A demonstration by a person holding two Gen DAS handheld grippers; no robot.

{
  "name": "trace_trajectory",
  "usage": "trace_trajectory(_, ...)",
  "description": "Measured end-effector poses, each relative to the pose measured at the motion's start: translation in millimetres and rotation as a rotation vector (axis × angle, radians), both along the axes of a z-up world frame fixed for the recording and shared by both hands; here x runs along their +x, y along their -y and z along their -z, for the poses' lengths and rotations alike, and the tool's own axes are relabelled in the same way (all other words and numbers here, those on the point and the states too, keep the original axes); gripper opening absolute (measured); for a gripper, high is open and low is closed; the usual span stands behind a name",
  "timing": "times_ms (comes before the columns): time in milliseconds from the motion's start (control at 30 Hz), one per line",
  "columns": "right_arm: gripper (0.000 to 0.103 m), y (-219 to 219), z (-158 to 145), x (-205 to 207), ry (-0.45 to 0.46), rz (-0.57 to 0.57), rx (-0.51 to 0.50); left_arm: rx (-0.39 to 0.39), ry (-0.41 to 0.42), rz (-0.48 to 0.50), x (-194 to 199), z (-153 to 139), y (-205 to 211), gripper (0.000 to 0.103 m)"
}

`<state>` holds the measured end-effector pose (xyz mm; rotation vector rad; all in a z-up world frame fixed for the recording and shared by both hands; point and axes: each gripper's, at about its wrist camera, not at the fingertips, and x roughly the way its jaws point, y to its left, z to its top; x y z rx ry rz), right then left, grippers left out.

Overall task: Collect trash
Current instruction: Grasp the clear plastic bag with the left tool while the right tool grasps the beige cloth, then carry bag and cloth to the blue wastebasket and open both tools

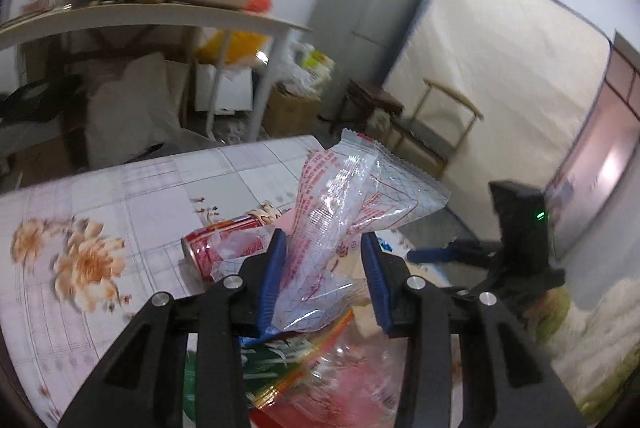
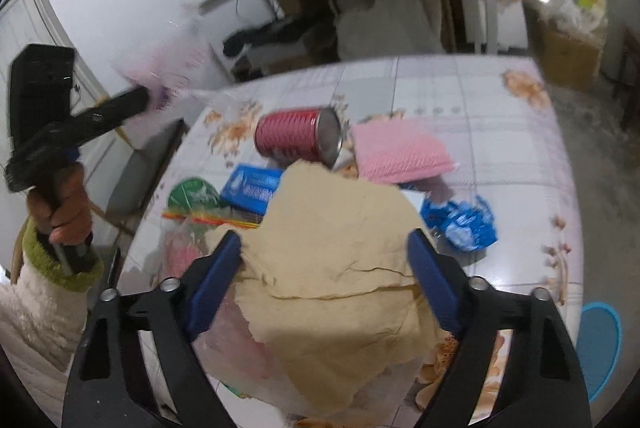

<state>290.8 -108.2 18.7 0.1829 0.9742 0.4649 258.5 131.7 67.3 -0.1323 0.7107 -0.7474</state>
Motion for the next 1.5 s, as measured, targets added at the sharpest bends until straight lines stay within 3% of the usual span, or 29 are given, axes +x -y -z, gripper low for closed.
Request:
trace_trajectory(267, 0.043, -3, -7, -2, -0.03, -0.032, 0.019, -0.082, -0.024, -0.08, -40, 13, -11, 0.037)
trace_trajectory(333, 0.022, -3, -7, -1, -0.045, -0.029, 0.015, -0.099, -0.031, -0.098, -39, 17, -16, 0.037)
trace_trajectory(533, 0.003, -6, -6, -2, -0.052, -0.015, 0.018, -0.112, -0.012, -0.129, -46, 21, -27, 0.037)
trace_trajectory(733, 0.001, 1, -30, -6, 0.032, 0.023, 0.039, -0.136, -0.006, -0.154, -55, 20, -31, 0.037)
trace_trajectory(1067, 0.0, 35, -104, -37, 0.231, 0.084, 0.203, -0.193, 0.004, -0.186, -65, 17, -37, 0.037)
trace_trajectory(1167, 0.0, 43, -117, -46, 0.275, 0.113, 0.211, -0.2, 0.018, -0.182, -68, 11, -32, 0.037)
trace_trajectory(1367, 0.0, 75, -130, -69, 0.345, 0.229, 0.178, -0.191, 0.028, -0.105, -65, -10, 7, 0.037)
trace_trajectory(1500, 0.0, 117, -125, -87, 0.345, 0.364, 0.149, -0.117, -0.02, -0.033, -46, -24, 63, 0.037)
